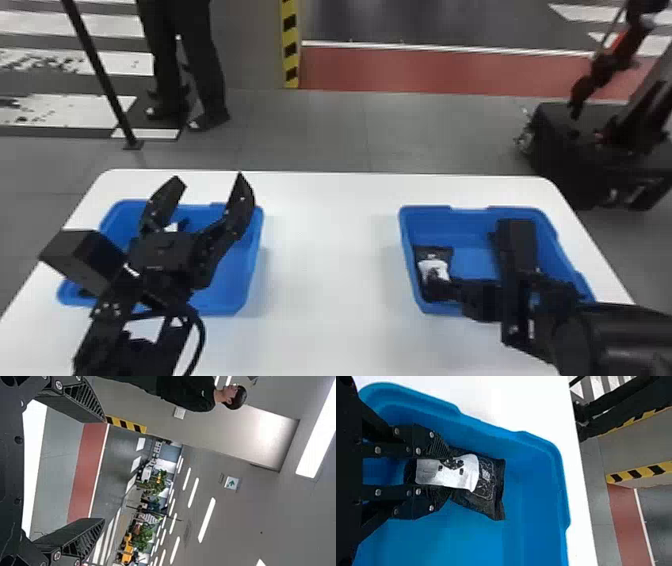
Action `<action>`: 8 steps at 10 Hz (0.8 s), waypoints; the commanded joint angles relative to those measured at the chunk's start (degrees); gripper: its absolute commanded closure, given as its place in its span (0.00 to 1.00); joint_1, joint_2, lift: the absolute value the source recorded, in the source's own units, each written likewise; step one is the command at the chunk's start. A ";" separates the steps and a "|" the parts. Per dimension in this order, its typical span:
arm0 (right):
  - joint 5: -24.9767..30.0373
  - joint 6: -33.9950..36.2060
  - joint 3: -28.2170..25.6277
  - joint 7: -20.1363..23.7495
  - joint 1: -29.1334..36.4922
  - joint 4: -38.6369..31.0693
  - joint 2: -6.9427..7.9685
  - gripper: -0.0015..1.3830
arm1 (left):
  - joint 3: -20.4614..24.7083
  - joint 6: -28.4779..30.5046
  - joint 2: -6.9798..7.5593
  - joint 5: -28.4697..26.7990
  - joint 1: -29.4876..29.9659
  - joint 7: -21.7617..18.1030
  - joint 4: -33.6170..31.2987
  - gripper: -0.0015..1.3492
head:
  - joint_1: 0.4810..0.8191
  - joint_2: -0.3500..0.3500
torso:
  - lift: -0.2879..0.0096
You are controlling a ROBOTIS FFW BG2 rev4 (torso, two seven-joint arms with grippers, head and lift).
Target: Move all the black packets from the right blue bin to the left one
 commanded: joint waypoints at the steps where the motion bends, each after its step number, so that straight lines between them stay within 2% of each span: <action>1: -0.16 -0.56 -0.05 -0.03 1.56 -3.69 0.20 0.93 | 0.07 -0.11 0.00 0.00 -0.13 0.06 0.00 0.10 | 0.63 0.46 | 0.60; 3: -0.69 -1.83 -0.32 0.06 4.37 -8.05 0.02 0.93 | -0.11 -0.25 0.00 0.09 -0.13 -0.02 0.00 0.10 | 0.63 0.48 | 0.60; 5: -3.24 -3.52 -0.40 0.15 10.84 -20.42 -1.82 0.93 | -0.28 -0.82 -0.09 0.79 -0.27 0.06 0.00 0.10 | 0.63 0.48 | 0.60; 6: -5.17 -7.03 -0.40 2.35 12.10 -24.64 -2.96 0.93 | -0.28 -0.96 -0.35 1.14 -0.27 -0.02 0.00 0.10 | 0.63 0.48 | 0.60; 7: -5.26 -13.36 -0.40 8.06 9.85 -23.94 -3.58 0.93 | -0.46 -0.40 -0.44 1.67 -0.56 -0.02 0.00 0.10 | 0.63 0.50 | 0.60; 8: -4.38 -20.95 -0.32 16.58 3.95 -16.77 -3.49 0.93 | -0.98 1.71 -0.35 3.69 -0.98 -0.20 0.00 0.10 | 0.63 0.54 | 0.60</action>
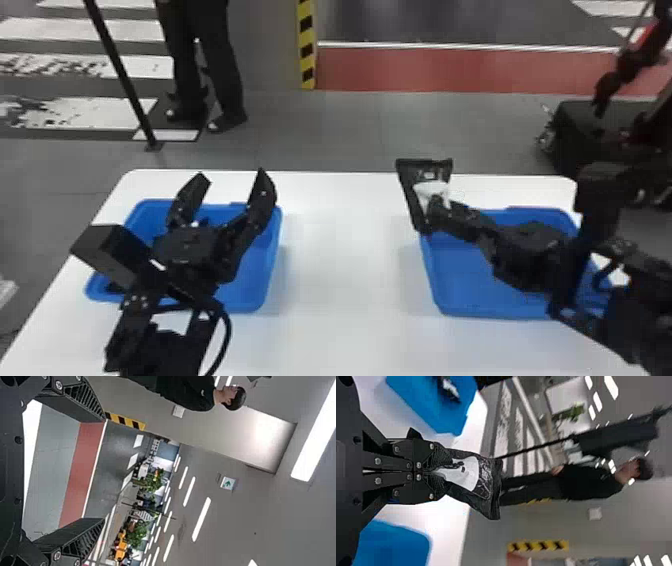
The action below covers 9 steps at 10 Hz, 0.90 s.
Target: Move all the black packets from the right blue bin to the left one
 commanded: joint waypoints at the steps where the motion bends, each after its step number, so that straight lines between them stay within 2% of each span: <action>1: 1.96 -8.83 0.46 6.85 -9.04 10.82 0.07 0.93 | -0.65 4.12 0.05 2.86 -1.13 -0.80 -0.14 0.10 | 0.63 0.56 | 0.60; 2: 2.66 -12.20 0.90 11.95 -13.54 17.99 0.42 0.93 | -0.65 8.34 0.05 5.06 -1.27 -1.15 -1.41 0.10 | 0.63 0.56 | 0.60; 3: 2.13 -14.31 1.17 17.13 -18.32 26.85 0.68 0.93 | -0.65 8.76 0.14 6.64 -1.27 -1.15 -1.83 0.10 | 0.62 0.55 | 0.60; 6: 1.43 -14.17 6.27 26.98 -29.29 42.74 0.59 0.93 | -0.83 7.77 0.05 11.04 -1.69 -1.15 -1.97 0.10 | 0.59 0.57 | 0.60; 7: 1.34 -13.04 8.02 29.61 -31.82 45.97 0.94 0.93 | -1.27 7.91 0.14 12.62 -2.53 -1.59 -1.97 0.10 | 0.58 0.60 | 0.60; 8: 1.78 -12.76 8.11 32.69 -34.07 49.77 2.00 0.93 | -1.44 8.62 0.14 13.32 -3.24 -1.94 -2.11 0.10 | 0.57 0.61 | 0.60; 9: 2.92 -12.34 8.11 33.48 -34.64 50.33 2.53 0.93 | -1.44 9.60 0.23 13.50 -3.66 -2.12 -2.11 0.10 | 0.56 0.62 | 0.60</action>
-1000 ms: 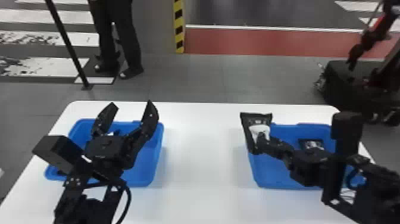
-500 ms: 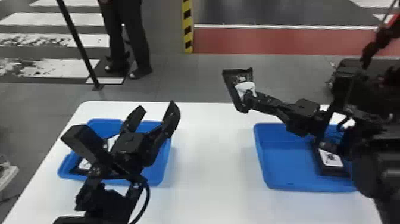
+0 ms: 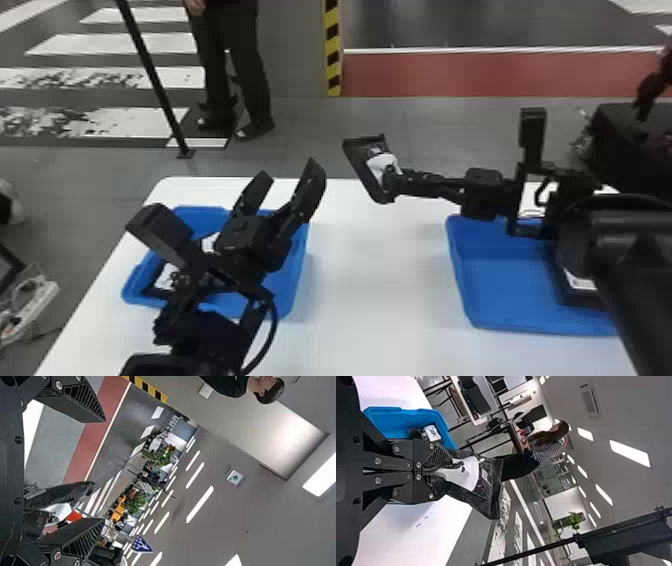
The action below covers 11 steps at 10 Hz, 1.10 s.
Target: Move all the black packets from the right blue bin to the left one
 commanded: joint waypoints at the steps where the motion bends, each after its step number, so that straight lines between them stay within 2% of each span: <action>1: 0.89 1.40 1.42 0.97 -1.29 0.98 0.50 0.93 | -0.02 2.27 0.48 0.19 -0.59 -0.12 -0.16 0.10 | 0.55 0.63 | 0.60; 4: -0.07 2.95 5.90 2.55 -2.27 0.70 1.20 0.93 | 0.07 9.87 1.44 -1.04 -2.42 -0.12 -0.45 0.10 | 0.59 0.66 | 0.60; 7: -2.62 3.79 11.35 2.55 -2.69 0.14 1.29 0.93 | -0.29 11.13 1.09 -1.66 -3.68 -0.12 -0.45 0.10 | 0.61 0.70 | 0.60; 9: -2.80 3.93 12.32 2.55 -2.84 -0.70 1.46 0.93 | -0.37 13.38 1.00 -1.48 -3.96 -0.12 -0.59 0.11 | 0.62 0.73 | 0.60; 10: -2.71 4.07 12.32 2.55 -2.84 -0.84 1.46 0.93 | -0.29 15.49 1.00 -0.60 -3.96 -0.12 -0.73 0.14 | 0.63 0.73 | 0.60; 11: -2.71 4.07 12.32 2.55 -2.84 -0.98 1.38 0.93 | 0.24 19.29 0.83 -2.10 -3.82 0.40 -2.56 0.49 | 0.63 0.73 | 0.60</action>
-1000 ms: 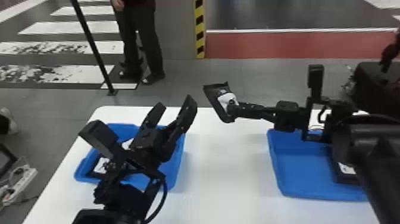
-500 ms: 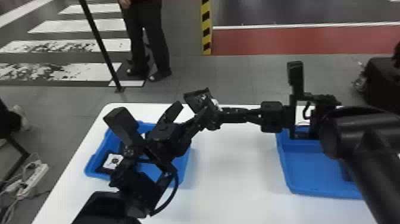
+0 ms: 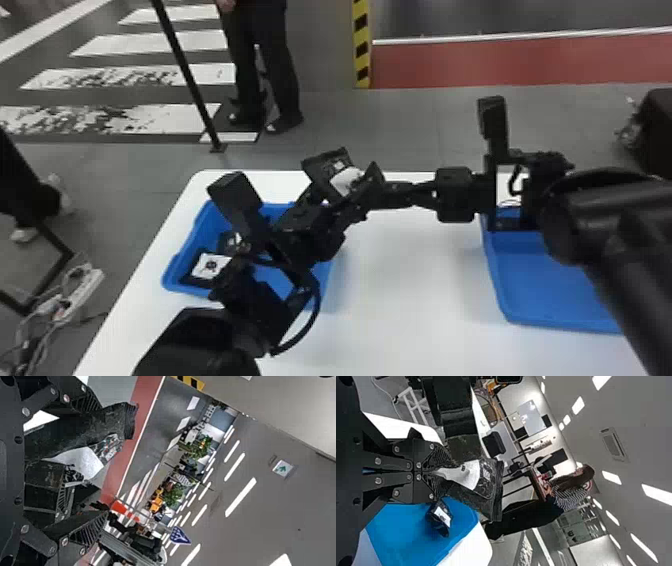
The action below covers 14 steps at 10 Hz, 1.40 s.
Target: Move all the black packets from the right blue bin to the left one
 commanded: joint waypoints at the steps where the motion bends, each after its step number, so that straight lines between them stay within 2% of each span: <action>1: 0.27 0.02 0.01 0.00 -0.14 -0.11 -0.04 0.93 | 0.23 3.69 -0.20 -2.60 1.50 3.44 -4.34 0.96 | 0.63 0.73 | 0.60; 2: 0.27 0.02 0.01 -0.09 -0.14 -0.11 -0.04 0.93 | 0.49 -0.95 -0.81 -3.48 2.35 3.97 -4.48 0.93 | 0.63 0.73 | 0.60; 4: 0.45 -0.12 0.01 -0.17 -0.42 0.45 -0.04 0.93 | 0.14 -3.06 -0.55 -5.32 2.35 3.97 -4.62 0.91 | 0.62 0.76 | 0.60; 7: 0.27 -2.09 -0.08 -1.32 -1.13 0.88 -0.04 0.91 | -0.12 -3.20 -0.29 -5.58 2.21 3.00 -4.62 0.91 | 0.58 0.76 | 0.60; 8: -1.66 -4.20 -0.17 -2.11 -0.84 1.58 -0.13 0.63 | -0.12 -4.05 -0.20 -5.85 2.21 2.92 -4.62 0.91 | 0.58 0.76 | 0.60; 9: -2.45 -5.89 -0.87 -2.81 -0.56 1.86 -0.30 0.17 | 0.05 -4.61 -0.20 -6.02 2.21 2.92 -4.62 0.91 | 0.56 0.75 | 0.60; 10: -2.36 -6.17 -2.72 -2.90 0.28 1.30 -0.30 0.00 | 0.67 -6.02 -0.29 -6.90 2.35 3.00 -4.62 0.91 | 0.54 0.75 | 0.60; 11: -1.40 -6.31 -6.93 -3.51 2.81 -1.37 -0.39 0.08 | 2.60 -8.12 -0.99 -9.98 2.35 3.53 -4.62 0.91 | 0.51 0.75 | 0.60; 12: -1.22 -6.31 -11.59 -4.57 6.19 -5.31 -0.83 0.16 | 5.94 -10.66 -1.49 -16.83 2.63 5.29 -3.92 0.91 | 0.50 0.75 | 0.60; 13: -1.31 -5.89 -14.58 -5.54 9.00 -8.40 -1.62 0.21 | 9.02 -14.73 -1.49 -23.25 2.77 7.13 -0.41 0.91 | 0.46 0.76 | 0.60; 14: -1.92 -4.62 -15.90 -7.47 12.23 -12.62 -2.76 0.23 | 10.43 -16.84 -1.49 -26.24 3.33 9.60 3.25 0.91 | 0.45 0.77 | 0.60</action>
